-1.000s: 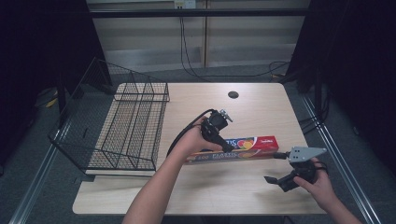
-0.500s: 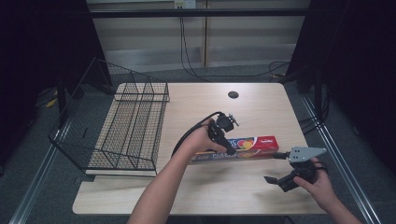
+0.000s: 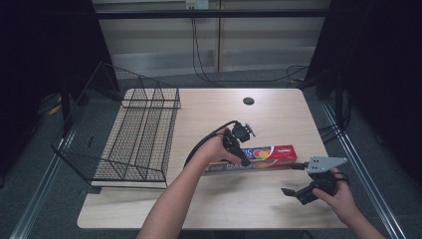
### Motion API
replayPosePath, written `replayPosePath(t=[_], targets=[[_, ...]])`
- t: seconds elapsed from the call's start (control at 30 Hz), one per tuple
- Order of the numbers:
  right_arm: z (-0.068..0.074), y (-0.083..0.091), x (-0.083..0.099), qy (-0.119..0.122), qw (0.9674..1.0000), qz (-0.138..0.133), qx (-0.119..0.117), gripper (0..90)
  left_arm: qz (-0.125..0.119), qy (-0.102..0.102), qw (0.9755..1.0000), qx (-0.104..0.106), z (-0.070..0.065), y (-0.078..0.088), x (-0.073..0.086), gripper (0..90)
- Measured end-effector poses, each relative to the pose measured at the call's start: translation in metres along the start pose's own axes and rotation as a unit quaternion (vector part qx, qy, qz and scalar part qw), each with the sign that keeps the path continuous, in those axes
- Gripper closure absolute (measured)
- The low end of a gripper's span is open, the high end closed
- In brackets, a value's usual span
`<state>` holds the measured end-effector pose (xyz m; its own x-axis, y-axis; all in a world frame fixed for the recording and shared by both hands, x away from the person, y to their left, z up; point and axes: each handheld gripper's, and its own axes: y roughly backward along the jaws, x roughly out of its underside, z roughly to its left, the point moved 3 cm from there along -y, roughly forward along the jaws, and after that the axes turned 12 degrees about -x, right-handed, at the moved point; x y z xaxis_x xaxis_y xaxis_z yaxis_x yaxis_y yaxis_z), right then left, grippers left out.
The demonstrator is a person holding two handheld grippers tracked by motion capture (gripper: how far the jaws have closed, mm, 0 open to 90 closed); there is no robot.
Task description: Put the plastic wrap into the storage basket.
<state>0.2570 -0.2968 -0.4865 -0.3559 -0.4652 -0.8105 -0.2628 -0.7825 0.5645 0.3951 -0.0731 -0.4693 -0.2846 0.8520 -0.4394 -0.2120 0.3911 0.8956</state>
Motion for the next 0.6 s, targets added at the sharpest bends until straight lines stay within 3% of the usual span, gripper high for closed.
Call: replayPosePath(t=[0.37,0.6], targets=[[0.000,0.000,0.000,0.000,1.0000,0.001,0.000,5.3,0.005,-0.013,0.9999,0.004,-0.002,-0.008,-0.001,18.0],[0.000,0.001,0.000,-0.001,1.0000,-0.002,0.001,5.3,0.008,-0.008,0.9999,0.008,-0.004,-0.012,-0.001,23.3]])
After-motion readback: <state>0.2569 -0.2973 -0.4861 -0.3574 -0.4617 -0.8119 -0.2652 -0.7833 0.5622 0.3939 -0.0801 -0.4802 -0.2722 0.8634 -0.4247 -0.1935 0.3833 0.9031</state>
